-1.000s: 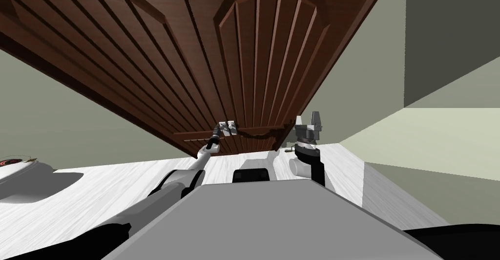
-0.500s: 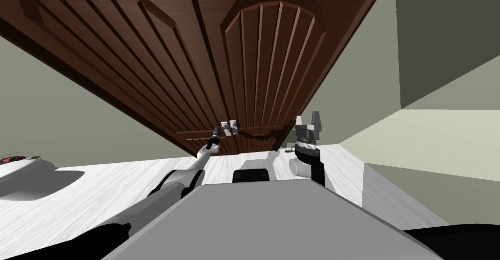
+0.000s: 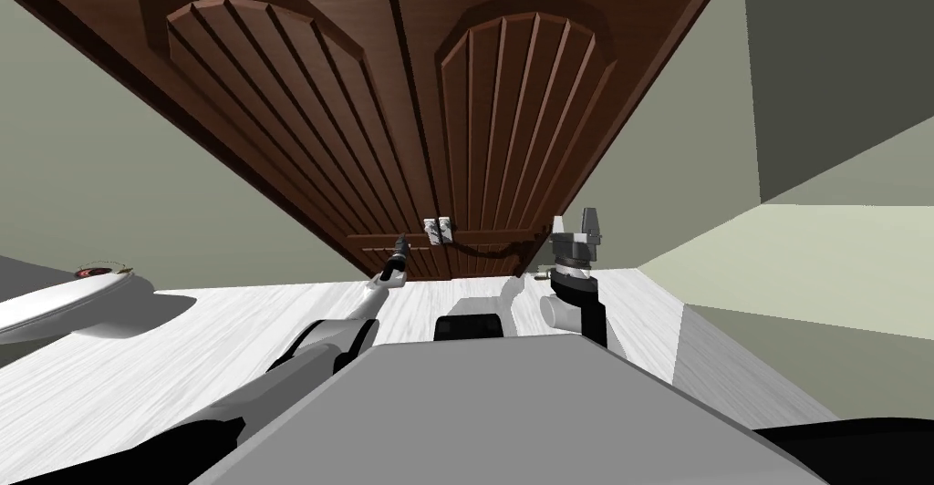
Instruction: Pull the door open
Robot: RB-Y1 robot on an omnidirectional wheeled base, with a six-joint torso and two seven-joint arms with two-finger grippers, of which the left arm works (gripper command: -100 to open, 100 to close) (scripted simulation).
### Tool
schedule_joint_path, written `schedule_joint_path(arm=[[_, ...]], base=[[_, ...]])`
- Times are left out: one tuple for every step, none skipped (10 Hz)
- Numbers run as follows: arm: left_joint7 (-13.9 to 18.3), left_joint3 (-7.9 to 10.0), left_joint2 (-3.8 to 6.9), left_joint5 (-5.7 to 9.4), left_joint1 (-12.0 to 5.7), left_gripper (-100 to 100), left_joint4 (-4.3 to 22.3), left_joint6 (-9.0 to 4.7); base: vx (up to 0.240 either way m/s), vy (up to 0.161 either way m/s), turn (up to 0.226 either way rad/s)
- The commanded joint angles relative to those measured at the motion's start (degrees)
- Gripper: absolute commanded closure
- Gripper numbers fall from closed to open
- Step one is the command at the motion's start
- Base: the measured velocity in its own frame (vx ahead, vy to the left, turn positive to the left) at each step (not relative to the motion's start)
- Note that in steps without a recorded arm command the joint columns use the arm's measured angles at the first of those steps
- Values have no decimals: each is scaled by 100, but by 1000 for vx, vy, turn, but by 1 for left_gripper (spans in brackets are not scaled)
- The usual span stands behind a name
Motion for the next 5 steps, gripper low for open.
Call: schedule_joint_path(arm=[[28, -45, -15, -10, -8, -100, -15, 0], [56, -110, -60, -26, -31, -100, -49, -2], [81, -182, -116, -45, -63, -100, -89, -5], [110, -269, -192, -69, -111, -100, -138, -10], [110, -269, -192, -69, -111, -100, -138, -10]], base=[[-195, 3, -16], [-195, -30, -68], [-217, -54, -102], [-182, -93, -152], [-111, -76, -41]])
